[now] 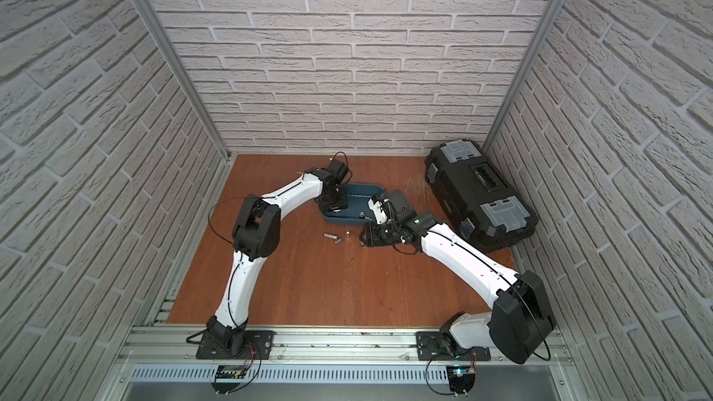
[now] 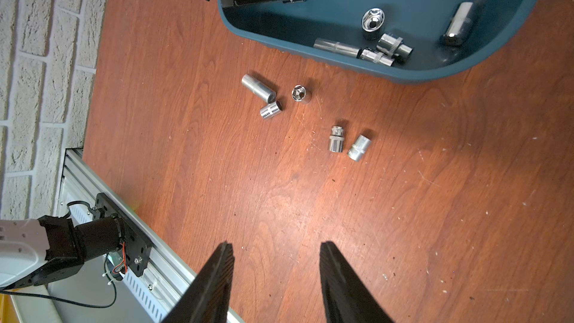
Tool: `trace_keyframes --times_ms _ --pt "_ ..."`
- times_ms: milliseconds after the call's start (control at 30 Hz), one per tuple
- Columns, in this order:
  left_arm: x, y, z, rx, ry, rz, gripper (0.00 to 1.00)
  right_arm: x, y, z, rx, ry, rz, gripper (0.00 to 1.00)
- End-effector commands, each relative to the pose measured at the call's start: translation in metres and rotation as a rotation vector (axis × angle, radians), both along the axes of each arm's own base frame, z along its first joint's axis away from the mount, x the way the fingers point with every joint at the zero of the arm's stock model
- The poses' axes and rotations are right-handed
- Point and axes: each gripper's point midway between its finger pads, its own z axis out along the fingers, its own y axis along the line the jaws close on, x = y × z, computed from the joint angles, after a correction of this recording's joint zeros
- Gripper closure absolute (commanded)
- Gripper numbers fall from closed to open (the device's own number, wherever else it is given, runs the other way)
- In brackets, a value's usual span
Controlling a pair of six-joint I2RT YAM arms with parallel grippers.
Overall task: Put the socket on the desktop into the storage box
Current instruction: Place the socket head in the storage box.
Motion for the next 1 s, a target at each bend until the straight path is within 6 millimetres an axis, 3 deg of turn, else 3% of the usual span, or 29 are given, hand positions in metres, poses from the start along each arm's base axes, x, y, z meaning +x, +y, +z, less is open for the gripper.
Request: trace_keyframes --times_ms 0,400,700,967 --pt "0.003 0.004 0.035 -0.017 -0.059 -0.005 0.42 0.002 -0.002 0.010 0.013 -0.038 -0.007 0.49" --pt "-0.010 -0.009 0.093 -0.102 -0.149 -0.064 0.40 -0.003 -0.009 0.015 -0.005 -0.037 -0.024 0.47" --pt "-0.057 -0.017 0.116 -0.184 -0.171 -0.139 0.40 -0.010 -0.019 0.010 -0.069 -0.014 -0.036 0.46" --pt "-0.112 -0.013 0.109 -0.222 -0.150 -0.201 0.40 -0.014 -0.018 0.002 -0.123 -0.002 -0.028 0.46"
